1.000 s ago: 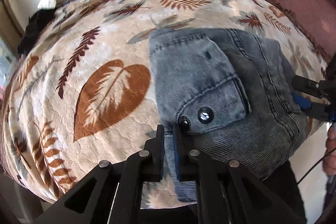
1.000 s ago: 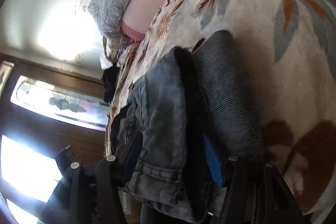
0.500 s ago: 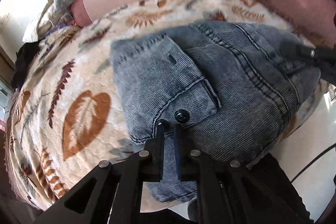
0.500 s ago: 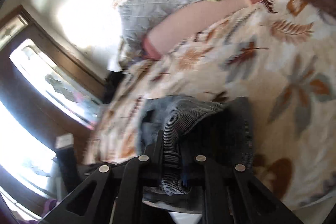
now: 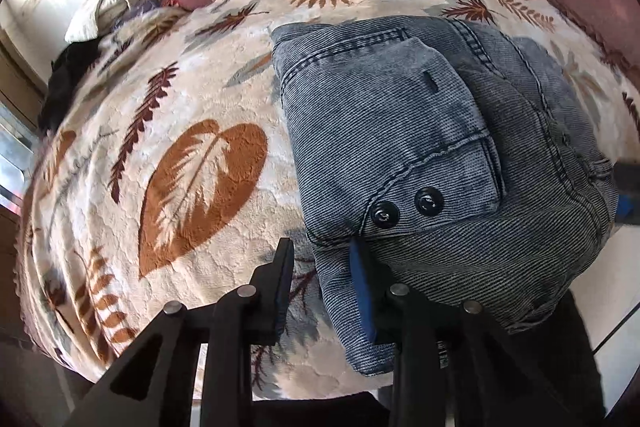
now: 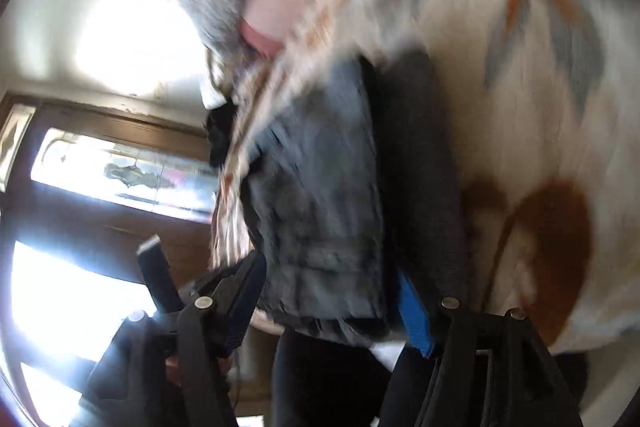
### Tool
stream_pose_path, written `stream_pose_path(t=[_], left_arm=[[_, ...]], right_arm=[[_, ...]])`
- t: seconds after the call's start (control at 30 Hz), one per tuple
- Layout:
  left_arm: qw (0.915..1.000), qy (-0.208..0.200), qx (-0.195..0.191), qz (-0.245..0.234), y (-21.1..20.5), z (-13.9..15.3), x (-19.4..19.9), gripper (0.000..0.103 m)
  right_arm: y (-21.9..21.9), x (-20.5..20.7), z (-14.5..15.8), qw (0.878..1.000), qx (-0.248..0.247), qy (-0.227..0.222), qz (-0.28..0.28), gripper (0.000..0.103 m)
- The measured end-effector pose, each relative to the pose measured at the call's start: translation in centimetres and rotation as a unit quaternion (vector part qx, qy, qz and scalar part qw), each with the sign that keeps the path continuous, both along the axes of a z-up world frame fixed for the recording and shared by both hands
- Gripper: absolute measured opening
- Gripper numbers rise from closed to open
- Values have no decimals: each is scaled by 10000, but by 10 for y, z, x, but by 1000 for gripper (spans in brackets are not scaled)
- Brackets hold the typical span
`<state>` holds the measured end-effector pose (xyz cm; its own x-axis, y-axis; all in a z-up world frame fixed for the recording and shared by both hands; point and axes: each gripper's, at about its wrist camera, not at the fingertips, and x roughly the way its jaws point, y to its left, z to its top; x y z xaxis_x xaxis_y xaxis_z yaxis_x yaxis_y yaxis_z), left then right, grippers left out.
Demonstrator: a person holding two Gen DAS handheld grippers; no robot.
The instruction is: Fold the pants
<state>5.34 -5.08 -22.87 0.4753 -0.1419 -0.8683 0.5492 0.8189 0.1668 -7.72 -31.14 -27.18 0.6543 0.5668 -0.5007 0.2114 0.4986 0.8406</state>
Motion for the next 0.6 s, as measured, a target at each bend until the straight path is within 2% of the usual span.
stream_pose_path(t=[0.03, 0.17, 0.23, 0.3, 0.37, 0.47, 0.53, 0.6], left_arm=[[10000, -17, -12, 5, 1, 0, -2, 31], [10000, -20, -6, 64, 10, -3, 1, 33], [9999, -8, -78, 88, 13, -5, 3, 34], [9999, -16, -118, 99, 13, -4, 0, 34], [9998, -6, -125, 130, 14, -3, 0, 34], [9997, -15, -171, 194, 13, 4, -4, 33], [9996, -53, -246, 119, 8, 13, -10, 33], [9991, -157, -405, -6, -1, 31, -21, 33]], right_arm=[[5, 1, -7, 9999, 52, 130, 12, 68], [21, 4, -9, 9992, 308, -11, 240, 65], [31, 5, -4, 9993, 110, -79, 350, 63], [37, 14, -5, 9995, 99, -46, 310, 54], [41, 21, -3, 9997, 81, -71, 198, 39], [51, 28, 17, 9982, -558, -211, 92, 29], [47, 20, 41, 9948, -769, -652, -169, 26], [42, 10, 65, 9893, -1091, -886, -389, 26]])
